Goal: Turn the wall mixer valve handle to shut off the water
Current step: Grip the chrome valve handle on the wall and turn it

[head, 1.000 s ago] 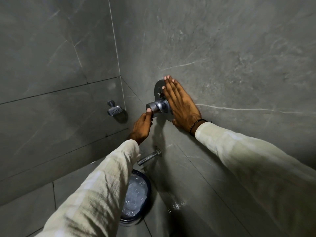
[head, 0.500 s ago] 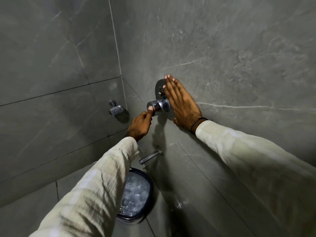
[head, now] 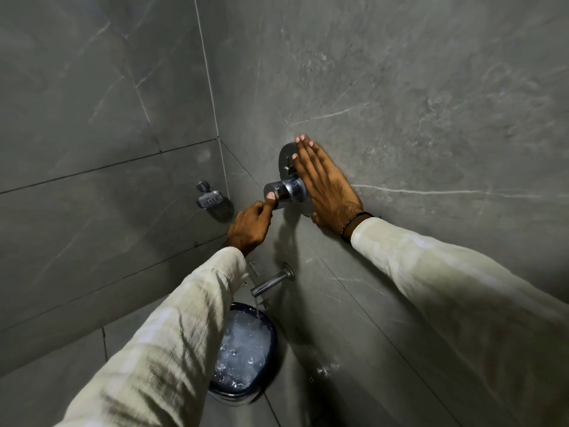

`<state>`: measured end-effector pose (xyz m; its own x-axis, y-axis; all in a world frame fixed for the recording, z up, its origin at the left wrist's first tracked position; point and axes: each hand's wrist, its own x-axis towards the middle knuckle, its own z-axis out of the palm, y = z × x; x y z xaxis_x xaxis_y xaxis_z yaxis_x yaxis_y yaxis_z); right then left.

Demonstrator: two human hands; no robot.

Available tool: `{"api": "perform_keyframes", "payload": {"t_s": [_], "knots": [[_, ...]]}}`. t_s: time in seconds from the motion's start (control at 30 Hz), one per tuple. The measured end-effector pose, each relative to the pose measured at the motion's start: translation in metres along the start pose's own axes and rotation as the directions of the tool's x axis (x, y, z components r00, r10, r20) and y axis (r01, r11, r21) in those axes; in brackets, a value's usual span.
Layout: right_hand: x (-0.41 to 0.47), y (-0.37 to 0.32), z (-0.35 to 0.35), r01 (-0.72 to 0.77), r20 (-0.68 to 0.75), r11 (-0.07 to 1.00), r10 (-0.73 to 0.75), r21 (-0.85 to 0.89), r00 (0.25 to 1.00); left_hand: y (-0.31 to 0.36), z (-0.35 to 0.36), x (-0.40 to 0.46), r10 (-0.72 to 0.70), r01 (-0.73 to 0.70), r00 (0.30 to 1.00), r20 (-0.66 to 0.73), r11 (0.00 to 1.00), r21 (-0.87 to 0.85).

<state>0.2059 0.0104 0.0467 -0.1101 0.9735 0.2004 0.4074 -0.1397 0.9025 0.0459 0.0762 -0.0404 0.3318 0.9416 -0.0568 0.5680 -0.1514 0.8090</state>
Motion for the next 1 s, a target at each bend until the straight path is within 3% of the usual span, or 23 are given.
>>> {"api": "perform_keyframes", "payload": {"t_s": [0.53,0.77,1.0], "knots": [[-0.002,0.001,-0.002,0.003,0.000,1.000,-0.003,-0.004,1.000,0.013,-0.014,-0.004,-0.022,0.025,1.000,-0.019,0.976,0.215],[0.001,-0.002,0.002,0.001,0.002,1.000,-0.001,-0.012,1.000,0.013,-0.015,-0.003,-0.053,0.052,0.999,0.002,0.973,0.224],[0.001,-0.002,0.002,-0.011,-0.002,1.000,0.011,-0.002,1.000,0.036,-0.025,-0.007,0.122,-0.096,0.985,-0.124,0.976,0.198]]}}
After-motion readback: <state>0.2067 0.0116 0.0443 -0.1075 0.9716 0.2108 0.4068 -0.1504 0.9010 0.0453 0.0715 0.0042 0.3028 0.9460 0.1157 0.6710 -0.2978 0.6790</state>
